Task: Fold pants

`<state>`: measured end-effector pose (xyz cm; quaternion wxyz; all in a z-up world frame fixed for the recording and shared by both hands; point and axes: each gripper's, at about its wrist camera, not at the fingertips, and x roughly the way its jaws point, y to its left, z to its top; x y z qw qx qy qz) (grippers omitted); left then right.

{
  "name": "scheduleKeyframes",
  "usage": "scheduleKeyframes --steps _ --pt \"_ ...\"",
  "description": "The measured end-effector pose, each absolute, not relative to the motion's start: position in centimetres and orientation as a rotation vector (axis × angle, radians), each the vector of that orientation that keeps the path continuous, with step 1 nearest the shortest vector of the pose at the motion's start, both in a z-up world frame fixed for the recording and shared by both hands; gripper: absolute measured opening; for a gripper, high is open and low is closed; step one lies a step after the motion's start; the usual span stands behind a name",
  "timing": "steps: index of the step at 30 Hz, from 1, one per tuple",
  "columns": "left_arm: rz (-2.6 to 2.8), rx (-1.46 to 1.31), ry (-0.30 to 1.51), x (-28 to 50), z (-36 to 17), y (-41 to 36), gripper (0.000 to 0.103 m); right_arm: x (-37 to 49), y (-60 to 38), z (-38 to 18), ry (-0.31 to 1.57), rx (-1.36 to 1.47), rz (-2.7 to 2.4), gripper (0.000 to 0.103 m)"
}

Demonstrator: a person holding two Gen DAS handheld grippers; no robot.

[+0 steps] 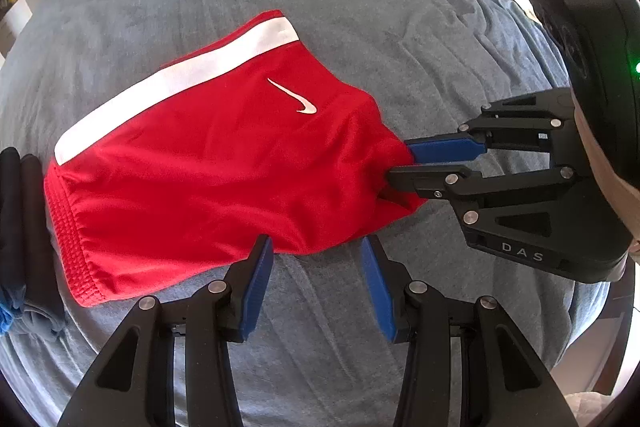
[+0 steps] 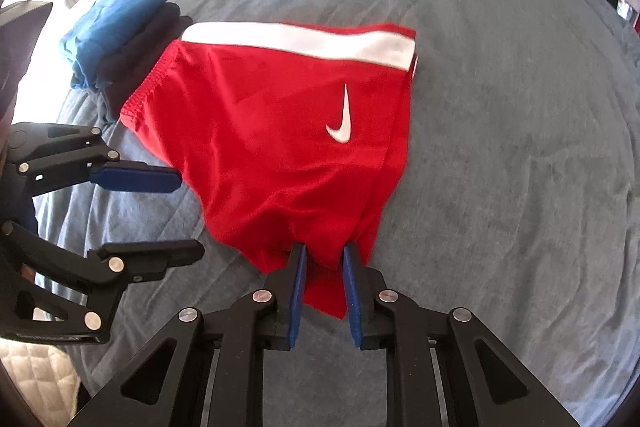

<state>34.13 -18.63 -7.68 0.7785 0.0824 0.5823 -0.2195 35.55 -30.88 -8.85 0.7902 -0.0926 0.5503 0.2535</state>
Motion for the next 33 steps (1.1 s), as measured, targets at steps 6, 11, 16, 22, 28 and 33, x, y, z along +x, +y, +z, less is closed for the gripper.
scheduleKeyframes --steps 6,11,16,22,28,33 --pt "-0.470 0.179 1.262 34.1 -7.7 -18.6 0.045 35.8 -30.7 -9.2 1.189 -0.220 0.557 0.014" --pt "-0.472 0.176 1.270 34.1 -7.7 -18.4 0.045 35.8 -31.7 -8.4 1.215 -0.186 0.502 0.008" --pt "-0.481 0.174 1.268 34.2 -7.6 -18.7 0.045 35.4 -33.2 -7.8 1.276 -0.106 0.471 0.007" --pt "-0.470 0.186 1.273 34.3 -7.8 -18.8 0.045 35.1 -32.9 -10.1 1.362 -0.113 0.454 0.008" --pt "-0.455 0.191 1.273 34.1 -7.7 -18.3 0.045 34.7 -33.8 -10.7 1.400 -0.073 0.409 0.022" --pt "-0.425 0.200 1.255 33.6 -7.0 -17.1 0.045 33.8 -35.3 -9.0 1.367 0.014 0.351 0.023"
